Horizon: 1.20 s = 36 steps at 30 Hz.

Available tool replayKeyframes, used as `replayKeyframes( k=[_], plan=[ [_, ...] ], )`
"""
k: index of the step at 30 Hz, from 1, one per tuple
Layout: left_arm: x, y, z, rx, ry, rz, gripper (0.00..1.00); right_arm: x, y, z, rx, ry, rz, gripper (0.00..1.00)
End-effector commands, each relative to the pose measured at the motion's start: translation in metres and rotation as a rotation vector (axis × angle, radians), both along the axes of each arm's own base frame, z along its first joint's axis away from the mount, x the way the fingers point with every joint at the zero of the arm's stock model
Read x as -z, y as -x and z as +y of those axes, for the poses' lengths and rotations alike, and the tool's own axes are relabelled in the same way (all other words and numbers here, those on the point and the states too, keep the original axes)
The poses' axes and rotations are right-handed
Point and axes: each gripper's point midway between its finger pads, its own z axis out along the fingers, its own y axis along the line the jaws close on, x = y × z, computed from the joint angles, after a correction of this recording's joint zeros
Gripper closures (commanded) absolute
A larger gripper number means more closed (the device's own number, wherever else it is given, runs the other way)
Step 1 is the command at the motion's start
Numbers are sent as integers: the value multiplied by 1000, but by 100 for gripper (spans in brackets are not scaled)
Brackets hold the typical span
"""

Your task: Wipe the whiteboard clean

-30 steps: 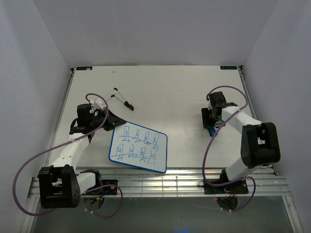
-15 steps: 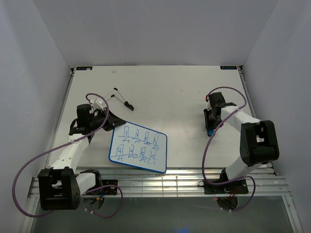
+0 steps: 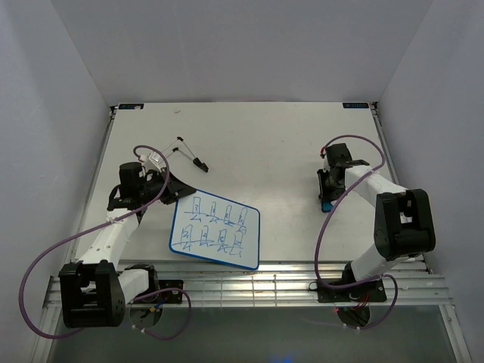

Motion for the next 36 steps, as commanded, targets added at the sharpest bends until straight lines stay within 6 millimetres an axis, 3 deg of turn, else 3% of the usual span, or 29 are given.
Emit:
replayKeyframes(
  k=[1, 4, 7, 10, 11, 15, 16, 20, 25, 29, 36],
  plan=[
    [0, -3, 8, -13, -74, -40, 100, -22, -4, 14, -12, -68, -67, 81],
    [-3, -5, 9, -22, -79, -46, 100, -43, -6, 36, -60, -109, -116, 81],
    [-6, -6, 13, -47, -95, -55, 100, -61, -1, 70, -142, -156, -148, 81],
    [-9, -7, 16, -72, -110, -65, 100, -85, 5, 119, -247, -234, -193, 81],
    [-8, -9, 18, -84, -116, -66, 100, -96, 12, 147, -321, -275, -209, 81],
    [-11, -6, 14, -56, -103, -77, 100, -133, 30, 223, -453, -415, -284, 82],
    [-11, -5, 13, -50, -99, -81, 100, -139, 46, 248, -524, -450, -286, 82],
    [-14, -5, 12, -42, -95, -98, 100, -161, 74, 318, -678, -527, -318, 82],
    [-15, -2, 12, -41, -91, -103, 100, -163, 102, 366, -780, -519, -335, 82],
    [-15, -1, 11, -35, -87, -101, 100, -154, 112, 389, -835, -506, -314, 83],
    [-15, -1, 9, -24, -75, -98, 100, -167, 119, 416, -893, -529, -392, 83]
  ],
)
